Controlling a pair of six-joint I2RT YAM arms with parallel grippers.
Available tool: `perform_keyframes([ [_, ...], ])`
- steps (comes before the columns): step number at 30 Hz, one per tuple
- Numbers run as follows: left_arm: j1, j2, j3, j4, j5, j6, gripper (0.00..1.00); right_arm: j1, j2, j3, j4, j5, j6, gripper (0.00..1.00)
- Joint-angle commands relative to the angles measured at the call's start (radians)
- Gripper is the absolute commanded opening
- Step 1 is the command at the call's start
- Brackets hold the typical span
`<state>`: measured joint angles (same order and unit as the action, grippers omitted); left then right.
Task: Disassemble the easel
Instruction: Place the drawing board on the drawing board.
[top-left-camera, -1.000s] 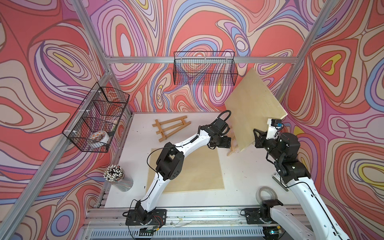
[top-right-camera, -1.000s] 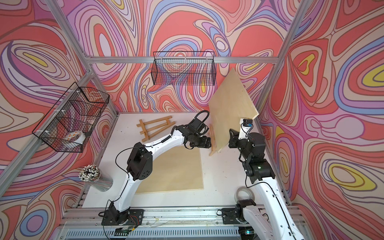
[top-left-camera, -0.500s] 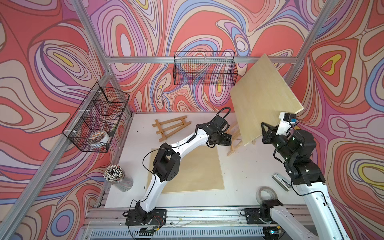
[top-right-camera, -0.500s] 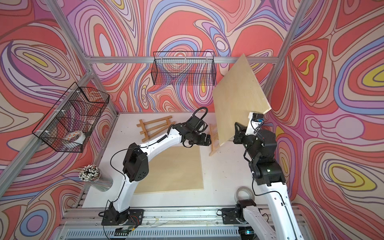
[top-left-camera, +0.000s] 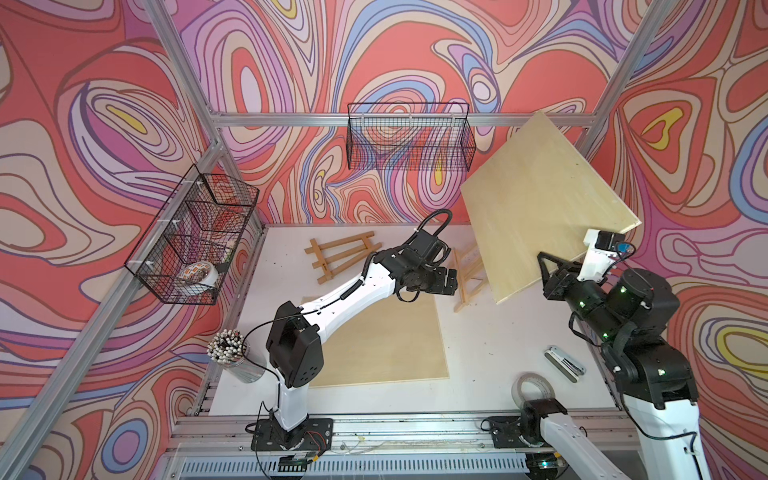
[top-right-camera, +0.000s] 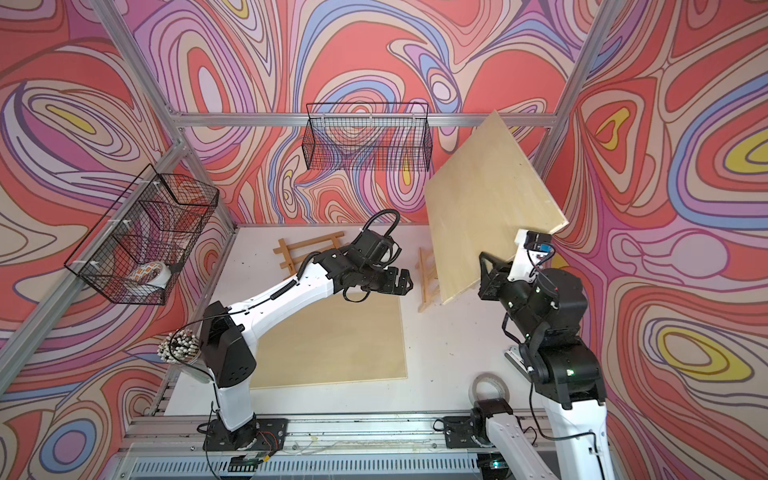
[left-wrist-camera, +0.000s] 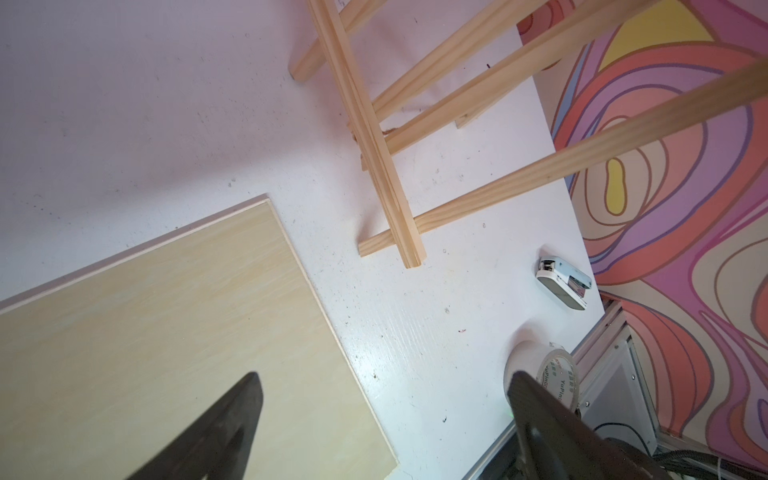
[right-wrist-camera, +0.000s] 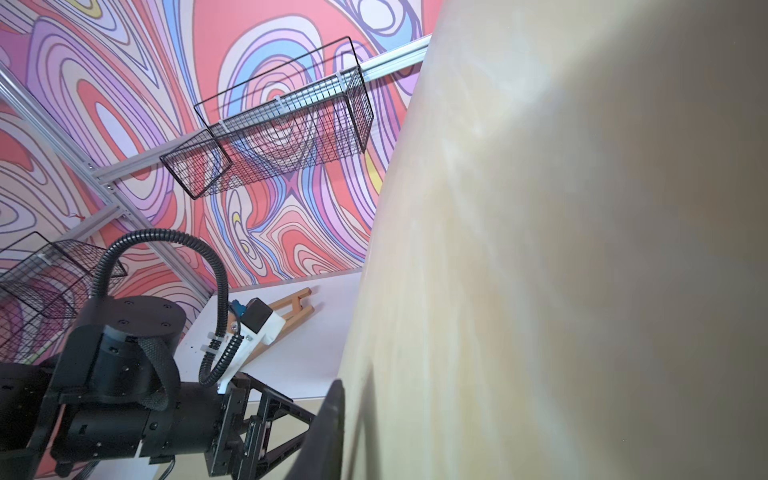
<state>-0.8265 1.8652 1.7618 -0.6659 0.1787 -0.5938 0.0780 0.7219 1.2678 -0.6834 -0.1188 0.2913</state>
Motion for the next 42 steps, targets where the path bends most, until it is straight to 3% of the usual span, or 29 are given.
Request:
perform_keyframes([
  [1, -0.012, -0.088, -0.036, -0.050, -0.051, 0.027, 0.95, 0.002, -0.066, 0.136, 0.262, -0.064, 0.000, 0.00],
  [14, -0.039, -0.314, -0.237, -0.122, -0.134, 0.148, 0.95, 0.003, -0.037, 0.339, -0.032, -0.133, 0.025, 0.00],
  [19, -0.039, -0.394, -0.268, -0.151, -0.234, 0.200, 0.95, 0.002, -0.020, 0.395, -0.101, -0.213, 0.035, 0.00],
  [33, -0.039, -0.614, -0.386, -0.062, -0.474, 0.308, 0.96, 0.001, 0.003, 0.378, -0.136, -0.471, 0.120, 0.00],
  [42, -0.040, -0.653, -0.394, -0.067, -0.605, 0.309, 0.96, 0.002, 0.004, 0.280, -0.072, -0.645, 0.179, 0.00],
])
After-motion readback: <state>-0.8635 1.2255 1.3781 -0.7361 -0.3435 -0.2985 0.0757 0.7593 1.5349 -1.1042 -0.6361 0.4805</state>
